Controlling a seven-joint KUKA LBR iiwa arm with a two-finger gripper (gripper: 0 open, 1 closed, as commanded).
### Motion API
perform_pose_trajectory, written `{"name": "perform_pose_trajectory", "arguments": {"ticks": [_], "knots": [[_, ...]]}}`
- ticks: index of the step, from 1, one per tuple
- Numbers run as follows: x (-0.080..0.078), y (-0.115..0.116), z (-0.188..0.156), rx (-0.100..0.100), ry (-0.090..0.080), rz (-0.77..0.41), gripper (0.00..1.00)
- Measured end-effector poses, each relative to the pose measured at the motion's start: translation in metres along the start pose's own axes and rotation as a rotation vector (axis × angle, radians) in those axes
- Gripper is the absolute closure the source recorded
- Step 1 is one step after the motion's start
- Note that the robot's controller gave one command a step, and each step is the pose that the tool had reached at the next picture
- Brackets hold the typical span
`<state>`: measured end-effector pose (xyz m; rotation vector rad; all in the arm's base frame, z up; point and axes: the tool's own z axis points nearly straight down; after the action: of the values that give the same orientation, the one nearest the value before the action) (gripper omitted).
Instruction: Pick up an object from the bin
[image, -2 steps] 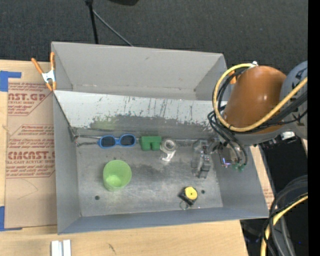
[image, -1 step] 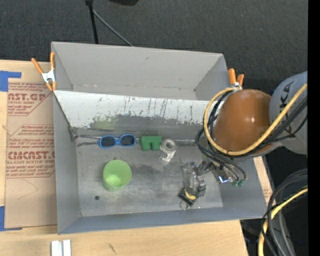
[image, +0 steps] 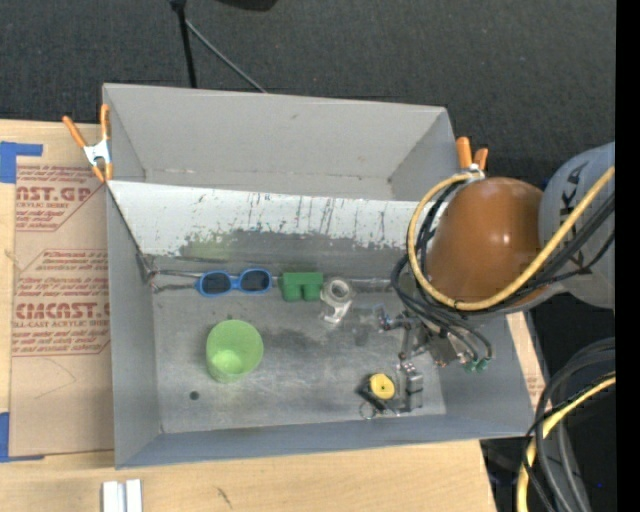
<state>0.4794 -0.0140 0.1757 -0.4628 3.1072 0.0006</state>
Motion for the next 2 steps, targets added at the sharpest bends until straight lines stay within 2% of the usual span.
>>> {"name": "perform_pose_trajectory", "arguments": {"ticks": [1,2], "knots": [[-0.001,-0.022,0.108,0.002,-0.014,0.101,0.00],[0.015,-0.070,0.104,0.006,-0.014,0.088,0.00]]}}
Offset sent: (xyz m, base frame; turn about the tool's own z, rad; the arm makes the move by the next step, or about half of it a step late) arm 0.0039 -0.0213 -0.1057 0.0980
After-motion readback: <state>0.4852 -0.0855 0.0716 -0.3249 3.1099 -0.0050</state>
